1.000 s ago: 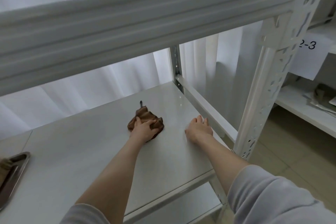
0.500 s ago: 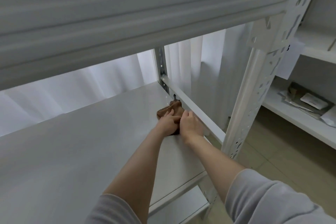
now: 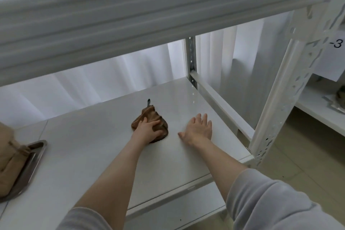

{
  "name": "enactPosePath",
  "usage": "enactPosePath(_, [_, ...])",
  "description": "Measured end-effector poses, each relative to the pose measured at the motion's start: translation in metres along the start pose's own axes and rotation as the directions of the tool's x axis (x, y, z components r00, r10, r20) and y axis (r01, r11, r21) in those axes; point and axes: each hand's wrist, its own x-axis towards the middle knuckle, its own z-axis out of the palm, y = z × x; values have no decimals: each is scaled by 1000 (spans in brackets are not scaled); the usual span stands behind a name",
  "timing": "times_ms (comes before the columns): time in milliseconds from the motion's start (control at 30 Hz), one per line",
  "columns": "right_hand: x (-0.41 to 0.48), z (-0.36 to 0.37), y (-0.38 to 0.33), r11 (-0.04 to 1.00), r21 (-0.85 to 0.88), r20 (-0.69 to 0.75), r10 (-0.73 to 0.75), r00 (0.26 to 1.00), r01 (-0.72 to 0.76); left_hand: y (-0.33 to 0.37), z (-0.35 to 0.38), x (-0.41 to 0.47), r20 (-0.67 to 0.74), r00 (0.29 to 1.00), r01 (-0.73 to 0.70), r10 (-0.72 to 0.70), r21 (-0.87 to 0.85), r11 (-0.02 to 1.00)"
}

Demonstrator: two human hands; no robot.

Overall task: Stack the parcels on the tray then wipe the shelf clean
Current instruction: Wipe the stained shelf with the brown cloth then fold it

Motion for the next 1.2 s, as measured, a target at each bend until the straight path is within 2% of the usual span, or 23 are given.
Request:
enactPosePath(133, [-6,6,-4,999,49,54,7,998,-9,-28,-4,-11,-1,979,203,-203,39,978])
enactPosePath(233, [-6,7,-1,996,89,85,-13,996,6,-13,-3,-11,24,976,214,-215,50,976])
enactPosePath(367, [-4,6,2,995,98,110,-25,994,14,28,6,-9,57,998,-9,6,56,998])
enactPosePath(467, [-3,7,2,992,122,103,-25,994,13,62,14,-14,109,978,-179,177,14,984])
enactPosePath(533, [-1,9,3,992,126,105,-21,994,8,70,17,-19,122,966,-230,229,-11,973])
enactPosePath(633, [-2,10,1,994,106,98,-11,995,1,59,20,-25,79,970,-225,228,-41,973])
enactPosePath(800, [-8,7,-13,999,-14,52,31,998,-30,14,19,-35,33,997,-73,73,-14,997])
enactPosePath(900, [-16,10,-41,995,-74,0,-69,998,69,-28,5,-49,43,997,70,-71,25,997])
enactPosePath(1067, [-36,24,-103,970,-66,75,-231,970,236,-110,-13,-85,42,961,272,-273,25,962])
enactPosePath(1200, [-52,34,-150,945,-70,117,-311,943,321,-169,-24,-114,34,902,431,-430,-11,902])
